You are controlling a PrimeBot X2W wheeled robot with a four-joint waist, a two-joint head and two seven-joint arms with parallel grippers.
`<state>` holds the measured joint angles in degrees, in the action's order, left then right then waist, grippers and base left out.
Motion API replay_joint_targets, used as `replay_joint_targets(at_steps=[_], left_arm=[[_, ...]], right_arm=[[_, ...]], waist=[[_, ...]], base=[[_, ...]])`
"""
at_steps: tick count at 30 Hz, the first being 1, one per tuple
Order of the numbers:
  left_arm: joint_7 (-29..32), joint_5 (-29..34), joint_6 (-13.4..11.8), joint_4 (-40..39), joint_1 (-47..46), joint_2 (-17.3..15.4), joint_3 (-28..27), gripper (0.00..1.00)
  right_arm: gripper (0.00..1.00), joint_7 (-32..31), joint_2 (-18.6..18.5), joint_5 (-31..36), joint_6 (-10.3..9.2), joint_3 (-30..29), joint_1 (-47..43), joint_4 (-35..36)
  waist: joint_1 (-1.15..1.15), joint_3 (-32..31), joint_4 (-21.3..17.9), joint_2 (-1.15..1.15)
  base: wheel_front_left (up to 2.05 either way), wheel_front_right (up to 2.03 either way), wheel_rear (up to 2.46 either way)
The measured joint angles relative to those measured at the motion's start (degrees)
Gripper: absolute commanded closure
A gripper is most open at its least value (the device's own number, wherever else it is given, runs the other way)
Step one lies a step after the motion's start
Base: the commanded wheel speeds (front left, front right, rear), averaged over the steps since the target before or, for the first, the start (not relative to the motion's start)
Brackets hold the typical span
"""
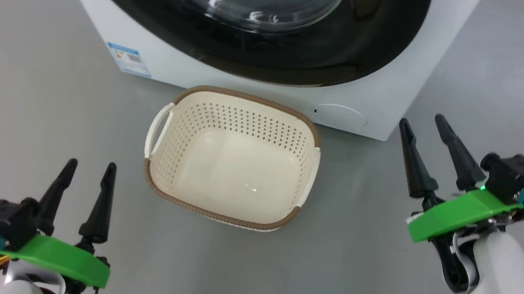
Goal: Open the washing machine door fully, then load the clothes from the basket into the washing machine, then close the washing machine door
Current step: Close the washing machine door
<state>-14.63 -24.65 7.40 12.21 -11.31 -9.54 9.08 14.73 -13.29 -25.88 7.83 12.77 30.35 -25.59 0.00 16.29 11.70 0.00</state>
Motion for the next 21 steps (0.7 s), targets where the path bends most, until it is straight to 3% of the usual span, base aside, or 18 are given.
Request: replay_joint_targets(at_steps=[21], left_arm=[[0.0, 2.3, 0.0, 0.7, 4.5, -2.2, -3.0, 0.0]], right_arm=[[0.0, 0.0, 1.9, 0.1, 0.0, -5.7, -12.7, 2.7]], waist=[[0.0, -6.0, -10.0, 0.0]], base=[[0.0, 0.0, 0.0]])
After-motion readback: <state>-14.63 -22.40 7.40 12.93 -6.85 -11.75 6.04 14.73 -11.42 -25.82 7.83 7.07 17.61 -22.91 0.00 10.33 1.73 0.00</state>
